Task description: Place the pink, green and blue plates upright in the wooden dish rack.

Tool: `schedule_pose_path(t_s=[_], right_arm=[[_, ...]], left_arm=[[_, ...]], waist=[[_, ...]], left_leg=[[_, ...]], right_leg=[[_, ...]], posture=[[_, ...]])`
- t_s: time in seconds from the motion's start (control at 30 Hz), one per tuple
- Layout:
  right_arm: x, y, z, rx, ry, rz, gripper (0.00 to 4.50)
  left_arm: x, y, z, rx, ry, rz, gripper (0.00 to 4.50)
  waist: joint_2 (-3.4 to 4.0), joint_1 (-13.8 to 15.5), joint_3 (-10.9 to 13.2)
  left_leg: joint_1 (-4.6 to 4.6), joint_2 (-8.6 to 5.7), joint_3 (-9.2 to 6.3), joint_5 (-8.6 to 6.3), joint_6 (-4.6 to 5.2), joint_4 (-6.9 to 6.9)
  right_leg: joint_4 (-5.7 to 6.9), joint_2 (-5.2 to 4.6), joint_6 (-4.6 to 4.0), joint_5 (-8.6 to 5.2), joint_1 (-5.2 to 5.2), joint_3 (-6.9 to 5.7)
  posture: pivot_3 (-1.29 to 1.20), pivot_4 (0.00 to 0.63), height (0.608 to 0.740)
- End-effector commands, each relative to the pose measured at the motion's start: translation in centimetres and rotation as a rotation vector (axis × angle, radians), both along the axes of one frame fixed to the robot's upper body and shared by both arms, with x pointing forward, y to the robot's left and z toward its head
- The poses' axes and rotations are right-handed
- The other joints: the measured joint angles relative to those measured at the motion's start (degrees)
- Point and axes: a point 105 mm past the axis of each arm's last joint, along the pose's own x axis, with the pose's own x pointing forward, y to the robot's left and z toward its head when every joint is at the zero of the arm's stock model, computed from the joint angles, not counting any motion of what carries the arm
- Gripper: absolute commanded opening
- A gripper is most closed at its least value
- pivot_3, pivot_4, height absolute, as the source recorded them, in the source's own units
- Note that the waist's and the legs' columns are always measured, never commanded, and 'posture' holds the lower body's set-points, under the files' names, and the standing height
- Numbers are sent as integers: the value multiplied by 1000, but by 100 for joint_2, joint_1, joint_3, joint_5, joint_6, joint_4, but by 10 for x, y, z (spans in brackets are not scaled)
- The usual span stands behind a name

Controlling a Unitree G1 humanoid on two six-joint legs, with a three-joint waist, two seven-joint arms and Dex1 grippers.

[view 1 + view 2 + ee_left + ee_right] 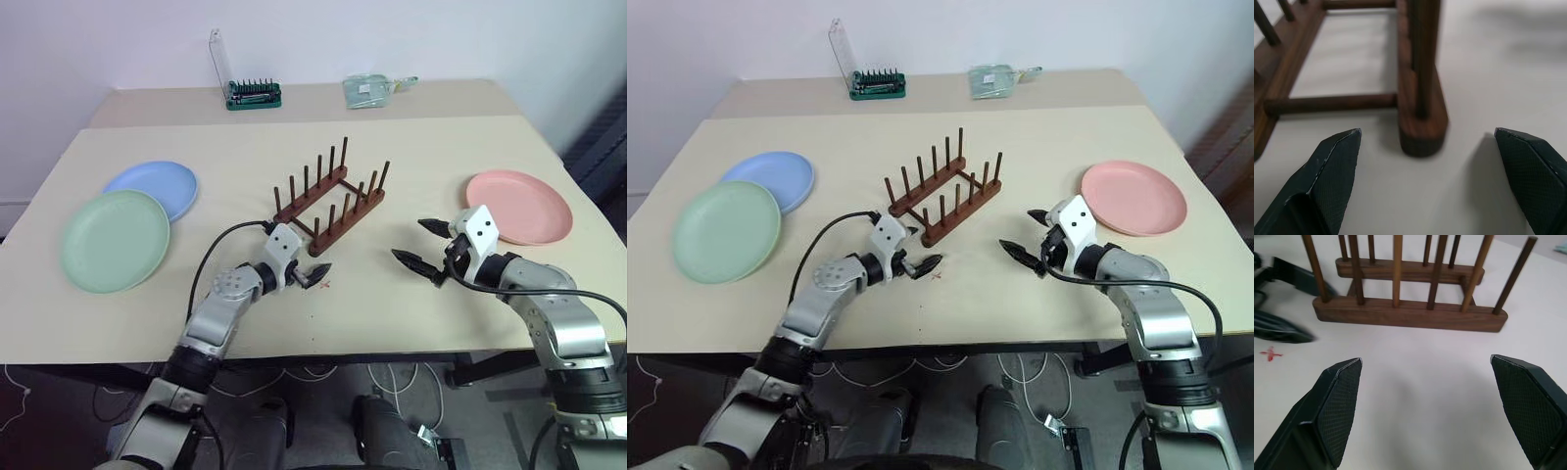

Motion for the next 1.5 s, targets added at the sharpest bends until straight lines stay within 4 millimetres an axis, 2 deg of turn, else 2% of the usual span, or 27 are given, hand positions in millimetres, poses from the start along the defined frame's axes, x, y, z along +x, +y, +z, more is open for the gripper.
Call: schedule_pose_path(t_s=[0.03, 0.2, 0.23, 0.4, 0.53, 0.6, 0.77, 0.93, 1.03, 1.17, 1.2, 1.3, 1.33, 1.43, 1.5], right_arm=[[-1, -3, 14, 10, -50, -11, 4500], [-2, -3, 13, 10, -51, -16, 4500], [-2, -3, 13, 9, -51, -18, 4500], [-8, -8, 9, 1, -42, -30, 4500], [-16, -17, 4, -15, -18, -44, 4500], [-18, -18, 2, -20, -11, -48, 4500], [-26, -20, -5, -23, 6, -60, 4500], [-27, -22, -8, -27, 12, -74, 4500], [-26, -23, -8, -39, 9, -82, 4500], [-26, -22, -9, -38, 10, -79, 4500], [-26, -22, -9, -39, 11, -80, 4500], [-22, -25, -12, -55, 28, -86, 3675], [-22, -26, -13, -57, 36, -92, 3219], [-24, -24, -17, -73, 50, -70, 1687], [-25, -21, -19, -71, 58, -57, 561]], left_arm=[[-3, -3, -14, 32, 17, 14, 3588], [-6, -4, -16, 38, 16, -2, 1103], [-5, -5, -17, 47, 15, -8, 725], [-6, -6, -11, 68, -30, -74, 733], [-13, -8, 17, 2, -81, -263, 733], [-16, -8, 22, -1, -80, -327, 733], [-17, 8, 19, 133, -58, -506, 733], [-14, 17, 12, 167, -24, -550, 733], [-6, 26, 5, 181, -6, -495, 2197], [-2, 31, 5, 194, -33, -445, 4163], [-1, 33, 5, 192, -31, -433, 4445], [-8, 60, -2, 211, 23, -351, 4500], [-12, 63, -2, 199, 40, -348, 4500], [-31, 67, 0, 167, 74, -379, 3652], [-45, 63, 1, 152, 91, -416, 2684]], waist=[[0, -7, -1], [13, -22, -8], [16, -21, -10], [16, -17, -12], [16, -28, -12], [16, -25, -12], [16, -28, -11], [16, -30, -11], [15, -32, -11], [15, -30, -11], [15, -32, -11], [16, -71, -12], [17, -98, -12], [23, -104, -16], [24, -81, -16]], left_leg=[[1, 0, 0, -1, 2, 4], [7, 1, 0, -1, 2, 5], [7, 1, 0, -1, 2, 6], [7, 0, 0, -2, 3, 6], [6, 1, 0, -2, 4, 7], [6, 1, 0, -3, 4, 7], [4, 1, -1, -3, 6, 7], [4, 1, -2, -4, 7, 8], [4, 1, -3, -4, 7, 8], [4, 1, -5, -4, 7, 9], [4, 1, -5, -4, 7, 9], [6, 1, -5, -5, 8, 9], [7, 3, -4, -5, 9, 8], [13, 8, -6, -6, 10, 4], [13, 8, -4, -6, 10, 3]], right_leg=[[0, 0, 1, 1, 3, 0], [2, 1, 2, 0, 7, 0], [2, 1, 2, 0, 8, 0], [2, 1, 2, 0, 9, -1], [2, 1, 3, -1, 9, -1], [2, 2, 3, -1, 8, -1], [1, 2, 3, -1, 8, -3], [1, 2, 3, -1, 8, -3], [1, 2, 4, -1, 8, -3], [2, 2, 4, -2, 8, -3], [2, 2, 4, -2, 8, -3], [3, 3, 4, -2, 8, -3], [4, 4, 4, -2, 8, -2], [9, 10, 3, -2, 7, -2], [7, 8, 3, -2, 7, -1]], posture=[[0, 150, 740], [0, 150, 740], [0, 150, 740], [0, 150, 740], [0, 150, 740], [0, 150, 740], [0, 150, 740], [0, 150, 740], [0, 150, 740], [0, 150, 740], [0, 150, 740], [0, 150, 740], [0, 150, 740], [0, 150, 740], [0, 150, 740]])
